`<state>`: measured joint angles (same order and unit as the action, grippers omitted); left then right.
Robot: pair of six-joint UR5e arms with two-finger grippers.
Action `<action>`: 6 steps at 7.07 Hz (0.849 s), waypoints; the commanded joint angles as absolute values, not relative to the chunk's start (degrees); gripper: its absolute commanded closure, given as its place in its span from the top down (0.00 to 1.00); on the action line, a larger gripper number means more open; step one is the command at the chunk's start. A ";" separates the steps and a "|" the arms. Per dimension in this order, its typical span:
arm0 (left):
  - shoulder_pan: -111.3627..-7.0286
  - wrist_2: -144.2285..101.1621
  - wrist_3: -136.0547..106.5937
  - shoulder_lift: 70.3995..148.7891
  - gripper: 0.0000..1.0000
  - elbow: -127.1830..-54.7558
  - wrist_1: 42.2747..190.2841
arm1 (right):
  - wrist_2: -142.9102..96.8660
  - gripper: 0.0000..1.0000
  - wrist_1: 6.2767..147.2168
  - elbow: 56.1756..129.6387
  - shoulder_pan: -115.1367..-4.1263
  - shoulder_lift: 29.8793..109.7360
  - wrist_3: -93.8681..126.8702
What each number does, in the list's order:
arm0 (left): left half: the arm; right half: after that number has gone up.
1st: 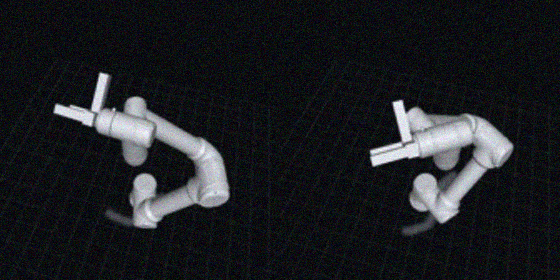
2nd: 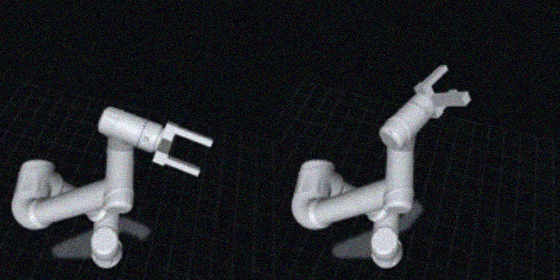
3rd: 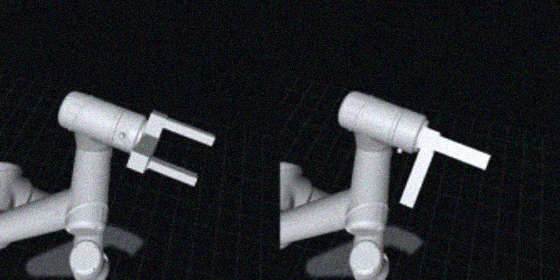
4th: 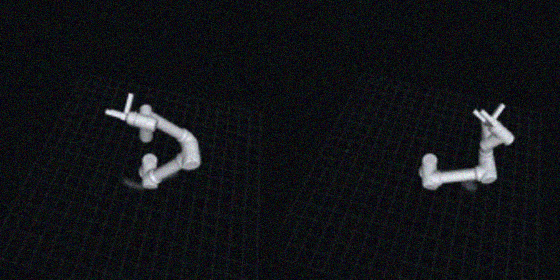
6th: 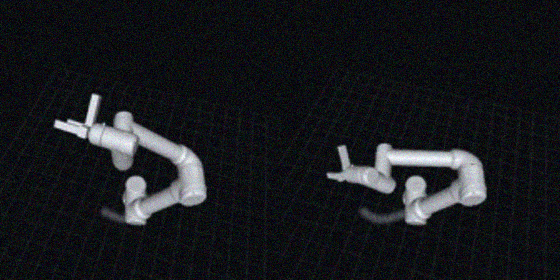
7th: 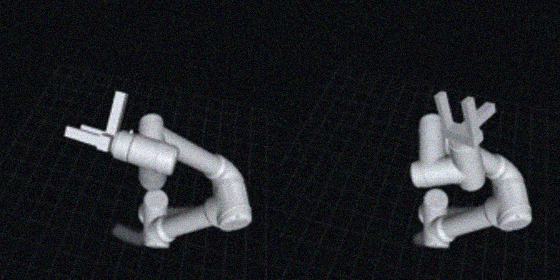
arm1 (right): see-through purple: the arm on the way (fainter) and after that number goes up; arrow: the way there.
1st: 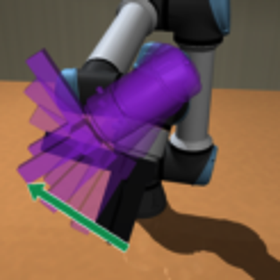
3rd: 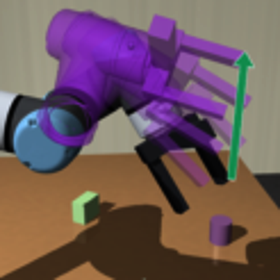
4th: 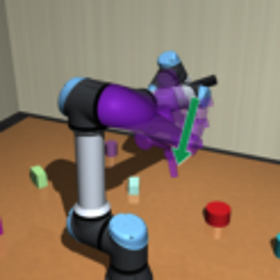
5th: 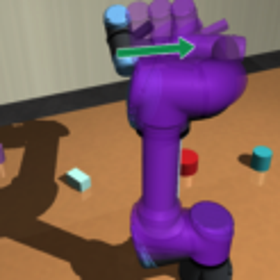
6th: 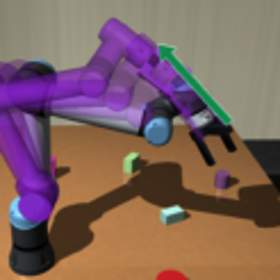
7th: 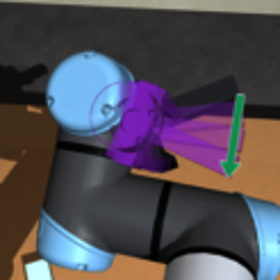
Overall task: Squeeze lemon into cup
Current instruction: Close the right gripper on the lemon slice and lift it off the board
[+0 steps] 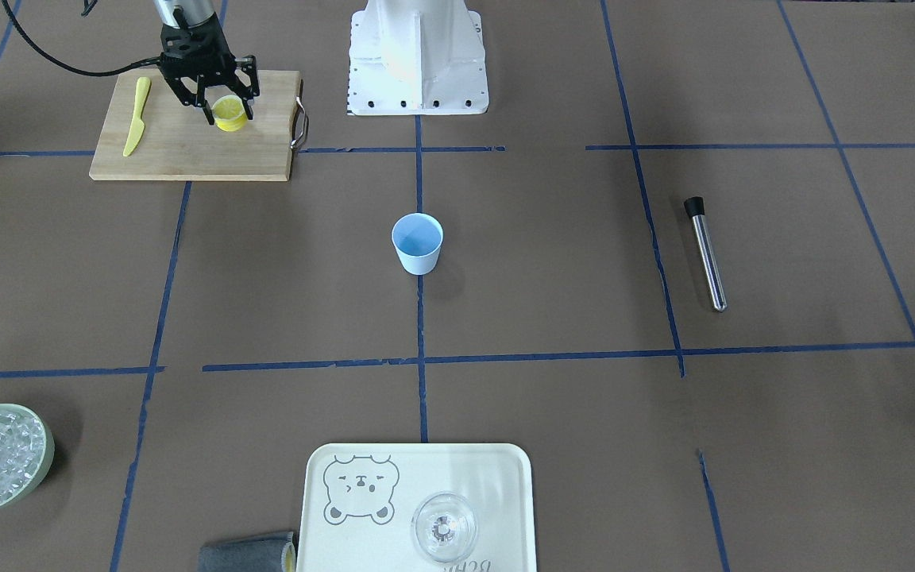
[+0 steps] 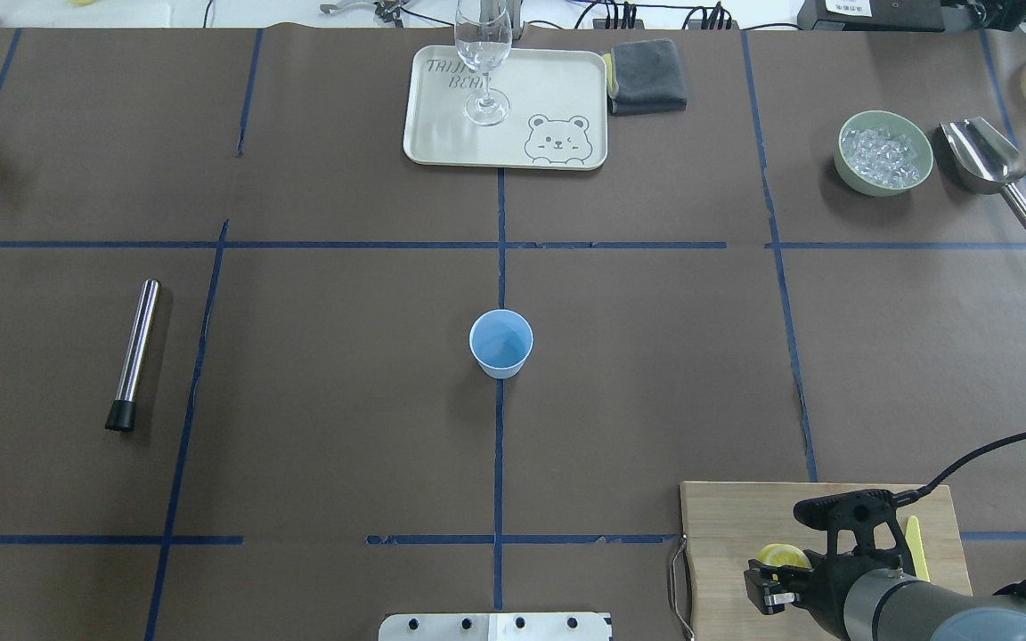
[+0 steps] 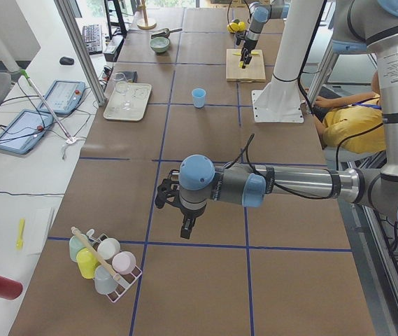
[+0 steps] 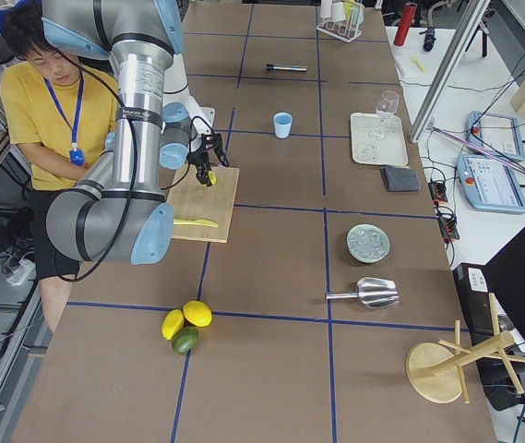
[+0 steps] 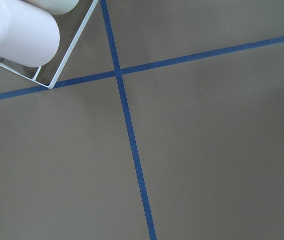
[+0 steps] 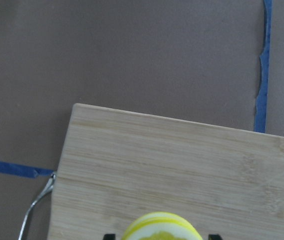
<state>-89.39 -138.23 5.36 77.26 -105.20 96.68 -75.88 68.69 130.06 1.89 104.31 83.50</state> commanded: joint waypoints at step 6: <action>-89.21 -138.16 5.36 77.26 1.00 -104.94 96.68 | -85.34 0.16 100.82 132.46 -9.74 75.23 82.36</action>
<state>-89.27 -138.23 5.36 77.26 -105.01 96.68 -84.25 91.04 133.19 -7.71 84.95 82.76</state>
